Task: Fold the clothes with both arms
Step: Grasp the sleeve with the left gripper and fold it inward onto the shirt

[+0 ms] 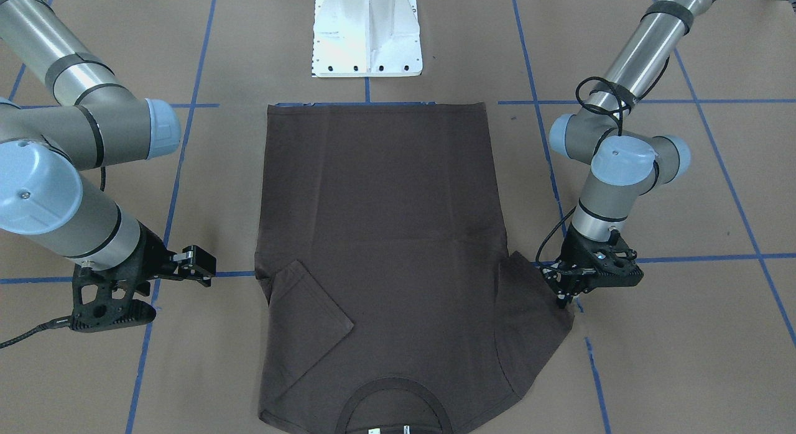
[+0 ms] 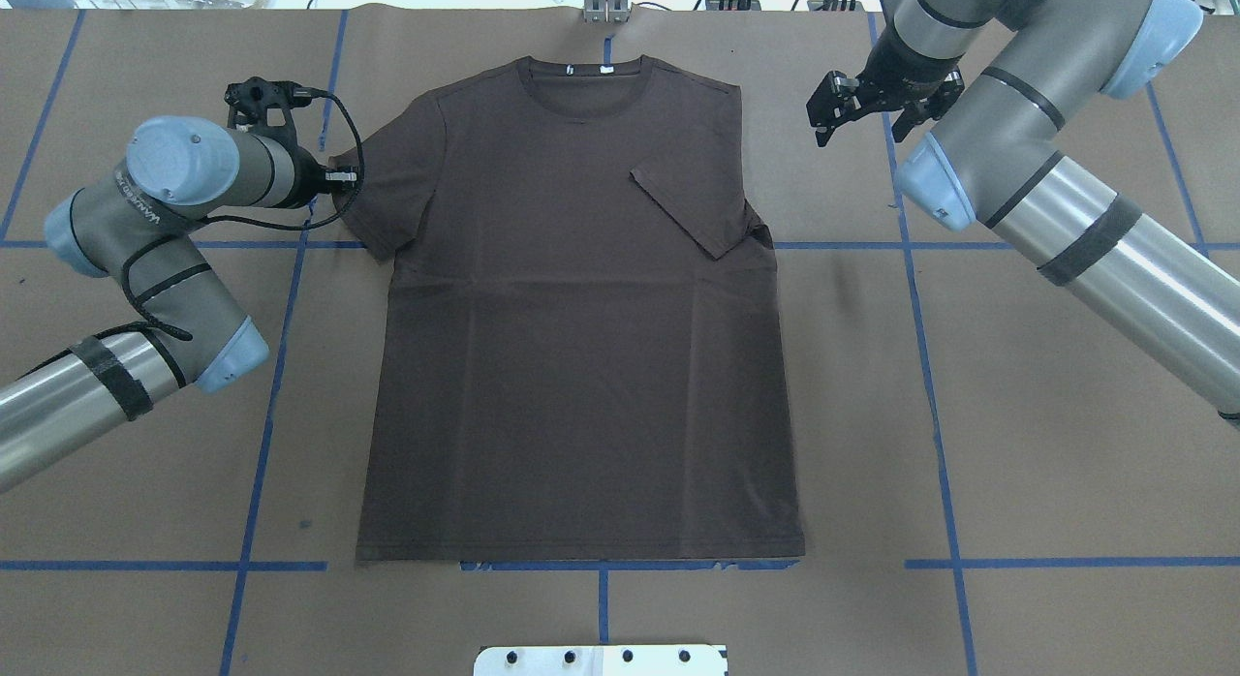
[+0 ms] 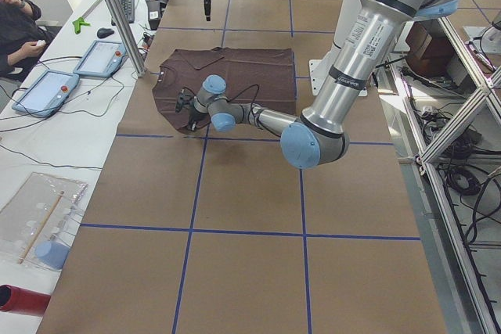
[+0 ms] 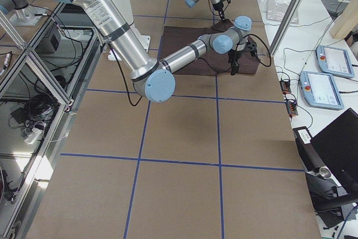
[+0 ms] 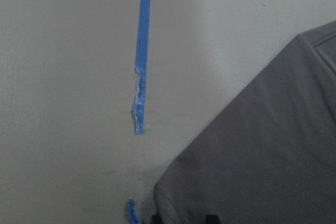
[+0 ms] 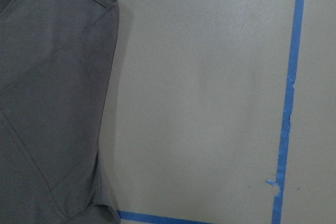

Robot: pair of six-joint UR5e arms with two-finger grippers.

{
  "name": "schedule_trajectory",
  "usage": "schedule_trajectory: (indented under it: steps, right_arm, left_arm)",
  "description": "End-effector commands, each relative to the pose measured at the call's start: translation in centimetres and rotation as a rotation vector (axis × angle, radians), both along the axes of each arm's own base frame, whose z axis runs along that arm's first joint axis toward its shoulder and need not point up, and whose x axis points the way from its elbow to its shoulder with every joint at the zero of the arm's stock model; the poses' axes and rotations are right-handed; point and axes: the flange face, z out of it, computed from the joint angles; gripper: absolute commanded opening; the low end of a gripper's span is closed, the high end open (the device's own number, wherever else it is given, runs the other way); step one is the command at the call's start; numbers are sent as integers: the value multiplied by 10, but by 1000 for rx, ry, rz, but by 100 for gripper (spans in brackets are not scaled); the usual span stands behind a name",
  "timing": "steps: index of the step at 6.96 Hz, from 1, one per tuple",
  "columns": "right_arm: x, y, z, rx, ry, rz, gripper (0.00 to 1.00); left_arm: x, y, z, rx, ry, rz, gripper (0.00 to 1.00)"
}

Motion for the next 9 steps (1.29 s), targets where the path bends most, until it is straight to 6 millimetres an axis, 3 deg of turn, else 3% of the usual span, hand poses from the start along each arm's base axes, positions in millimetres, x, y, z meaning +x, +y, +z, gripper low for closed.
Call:
schedule_trajectory:
  steps: [1, 3, 5, 6, 7, 8, 9]
  right_arm:
    - [1, 1, -2, 5, -6, -2, 100]
    - [1, 1, 0, 4, -5, -2, 100]
    - [3, 2, 0, 5, -6, 0, 100]
    - [3, 2, 2, 3, -4, 0, 100]
    - [3, 2, 1, 4, -5, 0, 100]
    - [4, 1, 1, 4, -5, 1, 100]
    - [4, 1, 1, 5, -4, 2, 100]
  left_arm:
    - [-33, -2, -60, 58, 31, -54, 0]
    - [-18, -10, -127, 19, 57, -77, 0]
    - [67, -27, -176, -75, 118, -135, 0]
    - [114, -22, -189, -108, 127, -158, 0]
    - [142, -22, -203, -110, 122, -166, 0]
    - [154, -17, -195, -102, 121, -152, 17]
    - [159, -16, -186, -60, 105, -123, 99]
